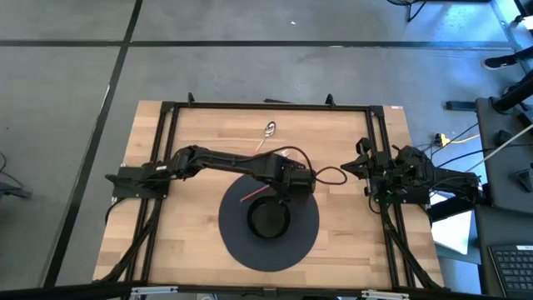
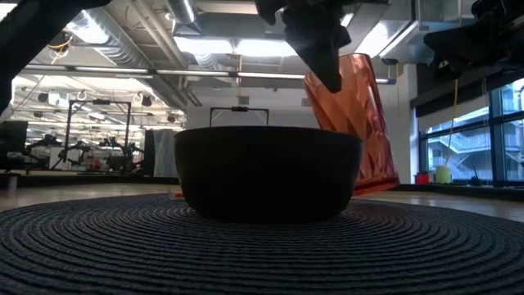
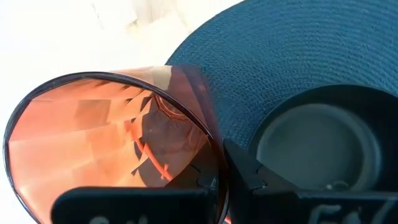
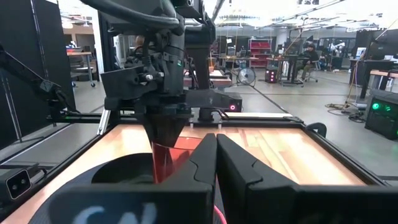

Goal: Pick & Place Utensil
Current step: Put the orange cup on the black mat to the top right of the black bowl

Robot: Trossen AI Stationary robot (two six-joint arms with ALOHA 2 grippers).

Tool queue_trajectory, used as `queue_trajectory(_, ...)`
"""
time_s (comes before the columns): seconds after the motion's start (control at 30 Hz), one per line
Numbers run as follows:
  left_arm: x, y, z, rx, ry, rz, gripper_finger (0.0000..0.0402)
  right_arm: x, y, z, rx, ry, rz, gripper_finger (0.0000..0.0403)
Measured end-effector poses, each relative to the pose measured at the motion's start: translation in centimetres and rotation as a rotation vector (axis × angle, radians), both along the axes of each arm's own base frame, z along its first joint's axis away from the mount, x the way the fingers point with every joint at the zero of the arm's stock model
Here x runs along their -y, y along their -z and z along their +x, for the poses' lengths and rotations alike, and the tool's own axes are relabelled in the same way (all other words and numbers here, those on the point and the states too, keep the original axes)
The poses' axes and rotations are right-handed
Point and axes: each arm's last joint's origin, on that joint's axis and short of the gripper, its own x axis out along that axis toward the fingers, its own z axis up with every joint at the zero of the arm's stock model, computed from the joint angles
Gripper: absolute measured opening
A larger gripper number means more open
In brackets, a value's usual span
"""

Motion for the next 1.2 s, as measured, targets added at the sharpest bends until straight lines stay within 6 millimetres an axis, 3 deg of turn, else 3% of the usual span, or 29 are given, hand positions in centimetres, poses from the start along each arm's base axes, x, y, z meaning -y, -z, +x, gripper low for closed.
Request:
queue_trajectory(0.57, 0.1, 1.6, 0.6, -0.033, 0.053, 0.031, 0.0008, 0.0, 0.1, 0.0, -0.009, -0.001, 0.017, 0.0012)
queue_trajectory(1.2, 1.1, 1.6, 0.8, -0.003, 0.112, 0.147, 0.0081, 0.0, 0.1, 0.0, -0.008, -0.001, 0.008, 0.0012)
